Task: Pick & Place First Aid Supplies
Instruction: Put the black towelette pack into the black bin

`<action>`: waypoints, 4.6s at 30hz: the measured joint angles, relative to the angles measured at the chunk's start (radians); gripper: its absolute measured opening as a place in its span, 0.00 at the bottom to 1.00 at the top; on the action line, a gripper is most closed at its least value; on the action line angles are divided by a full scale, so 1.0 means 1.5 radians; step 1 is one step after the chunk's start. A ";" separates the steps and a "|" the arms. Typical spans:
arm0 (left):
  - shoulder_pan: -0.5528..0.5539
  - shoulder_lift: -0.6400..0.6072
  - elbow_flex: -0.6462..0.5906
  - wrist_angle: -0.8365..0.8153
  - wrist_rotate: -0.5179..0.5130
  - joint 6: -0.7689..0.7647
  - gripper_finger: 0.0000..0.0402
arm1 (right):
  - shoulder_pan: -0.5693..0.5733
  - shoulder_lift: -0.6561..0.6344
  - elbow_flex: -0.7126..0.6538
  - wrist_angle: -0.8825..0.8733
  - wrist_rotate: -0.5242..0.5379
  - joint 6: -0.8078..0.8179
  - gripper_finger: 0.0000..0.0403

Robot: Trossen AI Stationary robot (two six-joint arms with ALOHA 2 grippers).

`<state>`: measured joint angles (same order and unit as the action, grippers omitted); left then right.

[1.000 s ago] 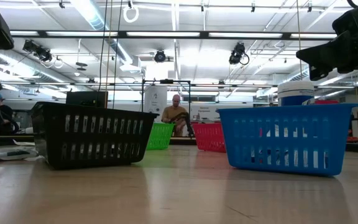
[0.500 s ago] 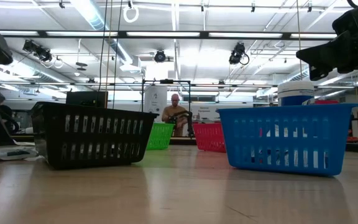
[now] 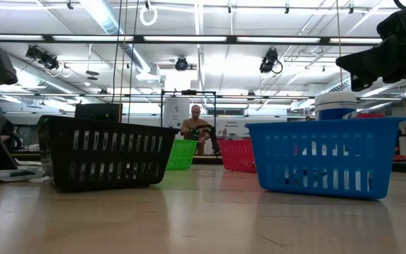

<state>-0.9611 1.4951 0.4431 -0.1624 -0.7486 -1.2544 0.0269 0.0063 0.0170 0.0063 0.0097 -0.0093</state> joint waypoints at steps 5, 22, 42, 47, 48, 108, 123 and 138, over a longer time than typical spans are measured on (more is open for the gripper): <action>0.004 0.012 0.001 0.009 -0.005 -0.011 0.63 | 0.000 0.000 0.000 0.000 0.000 0.000 0.03; 0.004 0.013 0.001 0.018 0.007 -0.011 0.29 | 0.000 0.000 0.000 0.000 0.000 0.000 0.03; 0.003 0.012 0.001 0.020 0.021 -0.011 0.20 | 0.000 0.000 0.000 0.000 0.000 0.000 0.03; 0.003 0.012 0.001 0.019 0.023 -0.011 0.20 | 0.000 0.000 0.000 0.000 0.000 0.000 0.03; 0.003 0.012 0.001 0.019 0.023 -0.011 0.19 | 0.000 0.000 0.000 0.000 0.000 0.000 0.03; -0.032 -0.103 0.001 -0.067 0.111 0.052 0.19 | 0.000 0.000 0.000 0.000 0.000 0.000 0.03; -0.032 -0.104 0.001 -0.166 0.120 -0.090 0.19 | 0.000 0.000 0.000 0.000 0.000 0.000 0.03; -0.032 -0.117 0.002 -0.151 0.104 -0.097 0.19 | 0.000 0.000 0.000 0.000 0.000 0.000 0.03</action>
<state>-1.0084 1.3190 0.4454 -0.3884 -0.5924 -1.3992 0.0268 0.0060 0.0173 0.0063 0.0101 -0.0093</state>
